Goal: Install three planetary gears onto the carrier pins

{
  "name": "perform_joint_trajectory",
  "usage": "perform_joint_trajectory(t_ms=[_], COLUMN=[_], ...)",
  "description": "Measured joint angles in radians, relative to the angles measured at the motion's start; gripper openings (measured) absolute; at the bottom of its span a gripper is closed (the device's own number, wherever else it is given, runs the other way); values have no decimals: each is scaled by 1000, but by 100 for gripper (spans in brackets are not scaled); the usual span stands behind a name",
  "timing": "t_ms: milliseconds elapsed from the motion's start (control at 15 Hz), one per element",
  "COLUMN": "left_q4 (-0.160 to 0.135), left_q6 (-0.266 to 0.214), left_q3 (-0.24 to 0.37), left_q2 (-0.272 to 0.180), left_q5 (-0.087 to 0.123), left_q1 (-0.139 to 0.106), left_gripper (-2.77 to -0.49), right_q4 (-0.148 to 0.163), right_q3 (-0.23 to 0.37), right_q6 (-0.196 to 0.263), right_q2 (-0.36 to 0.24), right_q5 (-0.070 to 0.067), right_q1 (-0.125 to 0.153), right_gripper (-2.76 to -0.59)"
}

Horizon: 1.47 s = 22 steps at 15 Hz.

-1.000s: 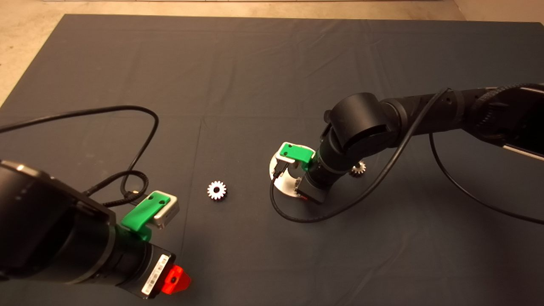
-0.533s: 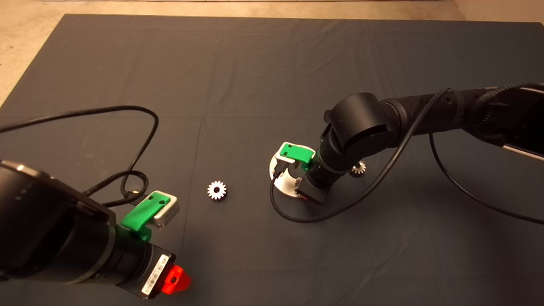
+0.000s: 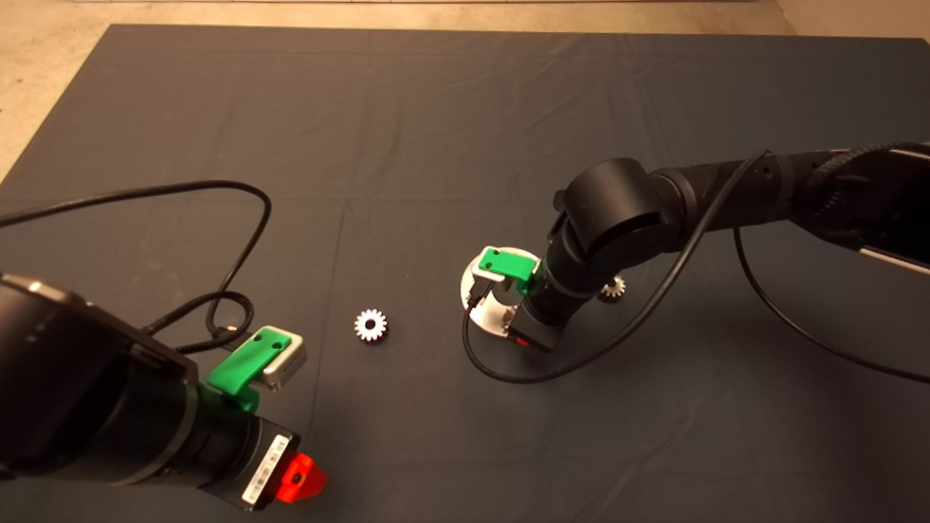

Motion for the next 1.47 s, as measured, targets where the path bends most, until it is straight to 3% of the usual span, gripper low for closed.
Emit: perform_joint_trajectory(t_ms=[133, 333, 533, 667, 800, 1000, 1133, 1467], left_q4=[0, 0, 0, 0, 0, 0, 0, 0], left_q6=[0, 0, 0, 0, 0, 0, 0, 0], left_q3=[0, 0, 0, 0, 0, 0, 0, 0], left_q2=[0, 0, 0, 0, 0, 0, 0, 0], left_q5=[0, 0, 0, 0, 0, 0, 0, 0], left_q1=[0, 0, 0, 0, 0, 0, 0, 0], left_gripper=[-51, -51, -51, -51, -51, -51, -51, -51], right_q4=[0, 0, 7, 22, 33, 59, 70, 85], right_q3=[0, 0, 0, 1, 6, 10, 12, 22], right_q6=[0, 0, 0, 0, 0, 0, 0, 0], right_q2=[0, 0, -14, -37, -89, -217, -265, -314], right_q5=[0, 0, 1, 3, 7, 3, -5, 4], right_q1=[0, 0, 1, 18, 50, 93, 98, 116], right_gripper=[-204, -176, -161, -160, -160, -160, -160, -160])
